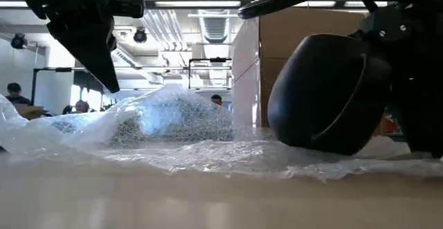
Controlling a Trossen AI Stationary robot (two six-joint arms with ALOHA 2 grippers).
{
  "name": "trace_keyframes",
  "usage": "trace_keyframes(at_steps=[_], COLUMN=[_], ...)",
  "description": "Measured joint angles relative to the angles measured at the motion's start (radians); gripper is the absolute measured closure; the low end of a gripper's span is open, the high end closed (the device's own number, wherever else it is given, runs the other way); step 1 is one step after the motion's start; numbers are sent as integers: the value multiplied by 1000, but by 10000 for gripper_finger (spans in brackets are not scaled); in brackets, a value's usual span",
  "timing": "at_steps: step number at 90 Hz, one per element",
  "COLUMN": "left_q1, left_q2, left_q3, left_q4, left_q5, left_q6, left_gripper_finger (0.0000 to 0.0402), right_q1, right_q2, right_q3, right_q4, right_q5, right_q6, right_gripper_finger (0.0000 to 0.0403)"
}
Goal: Wrap mug
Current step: Wrap the black mug with transparent bubble wrap
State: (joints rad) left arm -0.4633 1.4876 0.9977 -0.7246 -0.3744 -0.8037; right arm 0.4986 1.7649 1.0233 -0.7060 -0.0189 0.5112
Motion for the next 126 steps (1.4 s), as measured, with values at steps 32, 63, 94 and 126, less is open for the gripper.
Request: trace_keyframes(at_steps=[32,63,94,126], left_q1=[59,313,440,227], left_q2=[0,2,-16,-95], left_q3=[-2,-117,-189,-4], left_q4=[-82,-64,-60,-1], left_q5=[-155,57,-139,-52], left_q6=[-2,-9,10,65], left_gripper_finger=[326,326,326,326], right_q1=[-3,-3,-3,-3], right_q2=[-5,-8,-8,-8], right_q3=[31,28,28,29], right_q4=[15,32,37,33], right_q5=[36,45,45,46], right_q6=[-58,-58,-50,-51], right_gripper_finger=[401,401,401,401])
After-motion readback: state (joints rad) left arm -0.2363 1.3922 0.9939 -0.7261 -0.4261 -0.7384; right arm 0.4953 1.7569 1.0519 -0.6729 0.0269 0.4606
